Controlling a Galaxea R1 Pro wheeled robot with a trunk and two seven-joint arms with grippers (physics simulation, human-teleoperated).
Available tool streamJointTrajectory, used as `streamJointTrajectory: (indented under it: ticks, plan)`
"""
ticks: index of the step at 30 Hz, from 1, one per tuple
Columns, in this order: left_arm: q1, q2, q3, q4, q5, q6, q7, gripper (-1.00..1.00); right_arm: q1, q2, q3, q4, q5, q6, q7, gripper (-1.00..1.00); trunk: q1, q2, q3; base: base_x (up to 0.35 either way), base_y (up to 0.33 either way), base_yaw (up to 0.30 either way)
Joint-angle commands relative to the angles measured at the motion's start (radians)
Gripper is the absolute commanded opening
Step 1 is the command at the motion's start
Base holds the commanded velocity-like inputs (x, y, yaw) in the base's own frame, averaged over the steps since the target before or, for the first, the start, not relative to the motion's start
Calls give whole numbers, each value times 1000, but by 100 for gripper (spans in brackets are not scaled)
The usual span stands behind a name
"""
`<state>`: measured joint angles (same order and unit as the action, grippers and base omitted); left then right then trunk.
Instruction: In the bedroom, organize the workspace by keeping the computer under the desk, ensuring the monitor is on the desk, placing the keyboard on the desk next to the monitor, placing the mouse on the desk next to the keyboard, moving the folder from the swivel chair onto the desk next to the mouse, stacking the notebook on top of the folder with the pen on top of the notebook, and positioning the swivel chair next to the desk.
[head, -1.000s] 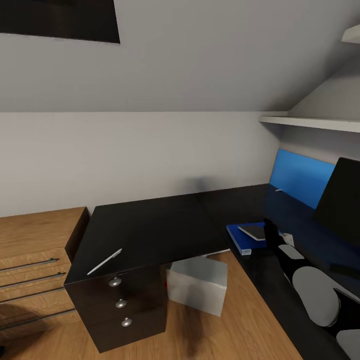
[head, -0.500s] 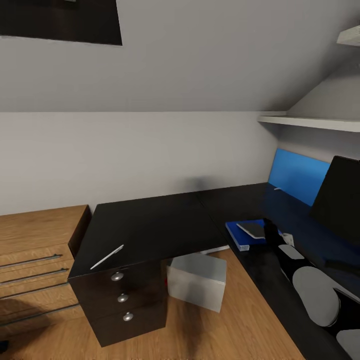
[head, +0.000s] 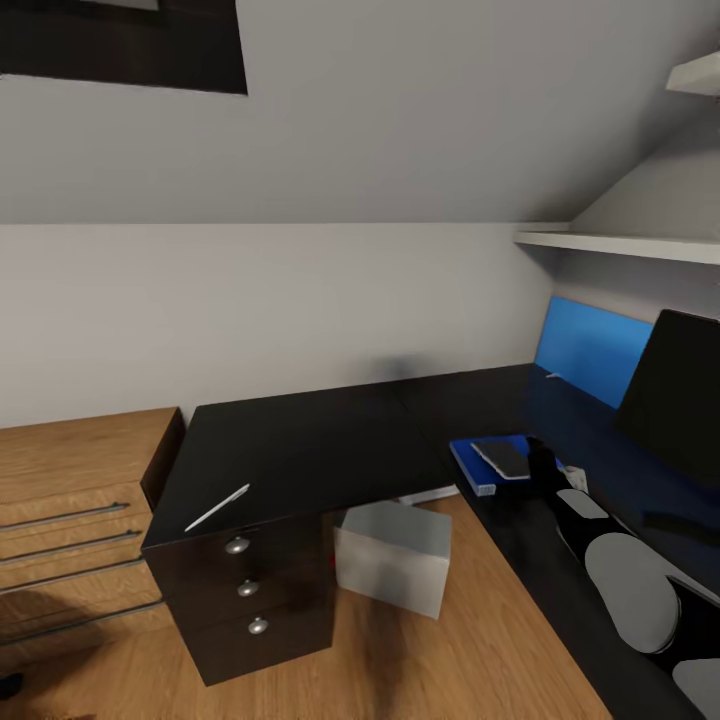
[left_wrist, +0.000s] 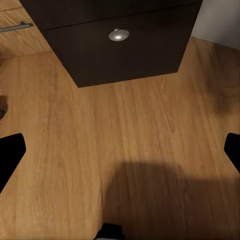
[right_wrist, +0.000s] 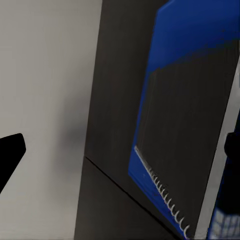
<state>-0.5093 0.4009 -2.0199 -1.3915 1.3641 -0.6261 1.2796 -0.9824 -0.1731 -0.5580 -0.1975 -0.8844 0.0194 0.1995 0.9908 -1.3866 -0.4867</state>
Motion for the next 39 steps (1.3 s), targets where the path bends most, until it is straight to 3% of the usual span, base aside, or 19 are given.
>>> streamJointTrajectory:
  ticks: [1,31,35,39]
  plan:
    - [-2,0,-2,-1,3,-3,1,100,-1,0,-2,1,-8,2,5,100,0,-1,-1,-56,0,0]
    - [-2,0,-2,-1,4,-3,1,100,-1,1,-1,-2,-7,3,10,100,0,-1,-1,-4,0,0]
    - [-2,0,-2,0,12,-3,1,100,-1,19,3,-6,1,4,11,100,0,-1,-1,0,0,0]
    - [-2,-1,-2,2,32,-3,-2,100,-1,62,17,-29,39,2,11,100,0,-1,-1,0,0,0]
